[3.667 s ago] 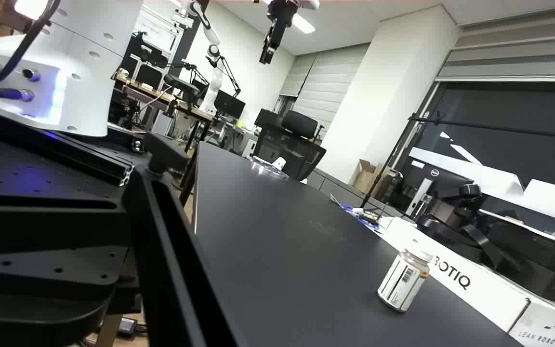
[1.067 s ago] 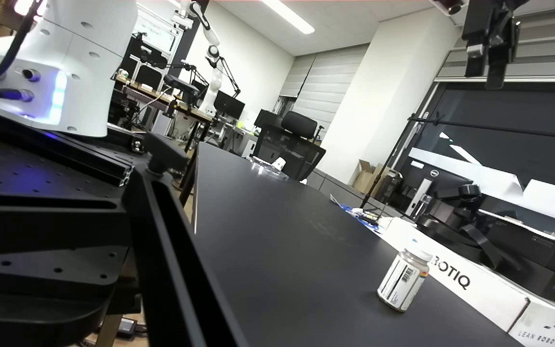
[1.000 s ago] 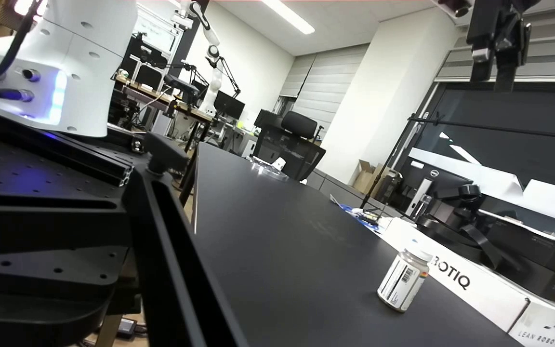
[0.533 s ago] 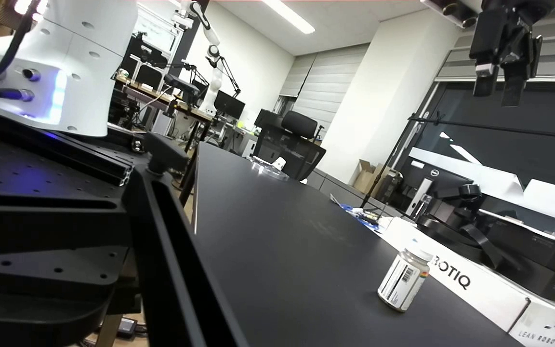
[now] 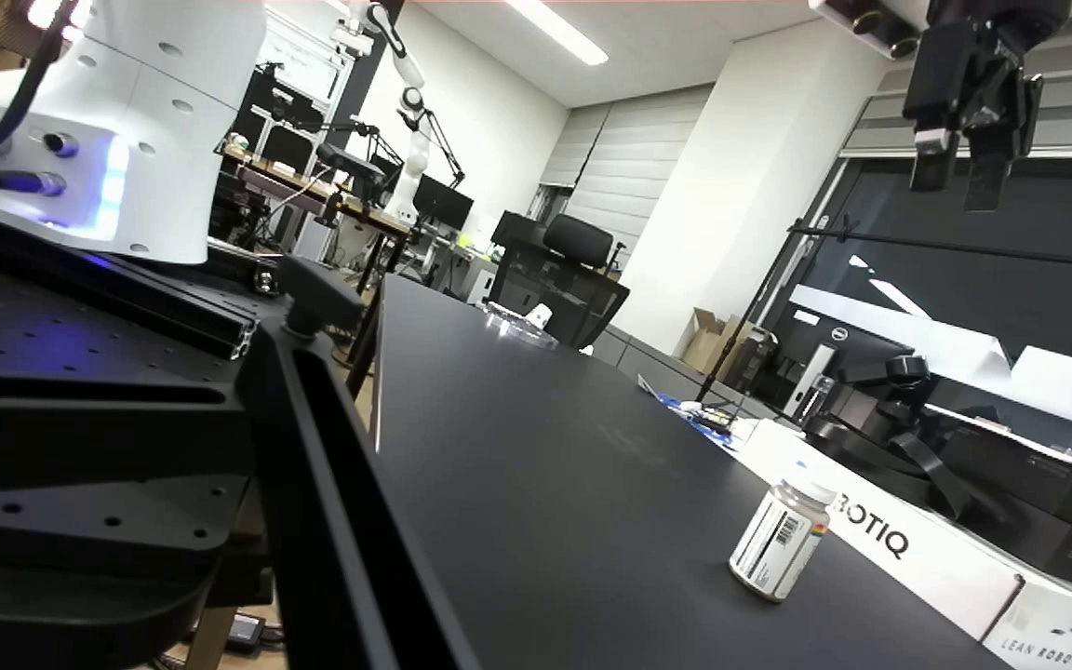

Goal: Move the bottle on the table slightly to the left

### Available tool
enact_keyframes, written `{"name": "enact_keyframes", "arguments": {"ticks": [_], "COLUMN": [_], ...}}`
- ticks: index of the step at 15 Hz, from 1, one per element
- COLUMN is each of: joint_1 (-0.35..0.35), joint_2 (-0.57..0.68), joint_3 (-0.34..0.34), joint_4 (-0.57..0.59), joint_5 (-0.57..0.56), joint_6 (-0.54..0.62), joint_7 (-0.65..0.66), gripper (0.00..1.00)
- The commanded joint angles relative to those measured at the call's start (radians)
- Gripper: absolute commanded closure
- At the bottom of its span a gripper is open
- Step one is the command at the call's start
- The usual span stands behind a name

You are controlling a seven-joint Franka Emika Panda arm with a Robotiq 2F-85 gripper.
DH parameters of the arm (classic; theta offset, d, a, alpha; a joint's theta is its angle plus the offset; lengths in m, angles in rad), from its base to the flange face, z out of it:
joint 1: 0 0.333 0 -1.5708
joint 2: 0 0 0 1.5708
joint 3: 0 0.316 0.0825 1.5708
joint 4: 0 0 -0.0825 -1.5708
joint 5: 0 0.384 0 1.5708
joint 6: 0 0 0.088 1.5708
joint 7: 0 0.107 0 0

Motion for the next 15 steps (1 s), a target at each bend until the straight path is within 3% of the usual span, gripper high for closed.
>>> {"name": "enact_keyframes", "arguments": {"ticks": [1, 8, 15], "joint_1": [0.018, 0.040, 0.069], "joint_2": [0.098, 0.327, 0.476], "joint_3": [-0.025, -0.060, -0.073], "joint_4": [0.051, 0.112, 0.163], "joint_5": [0.021, 0.044, 0.109], "joint_6": [0.031, 0.200, 0.165], "joint_7": [0.022, 0.020, 0.005], "gripper": [0.00, 0.00, 0.00]}}
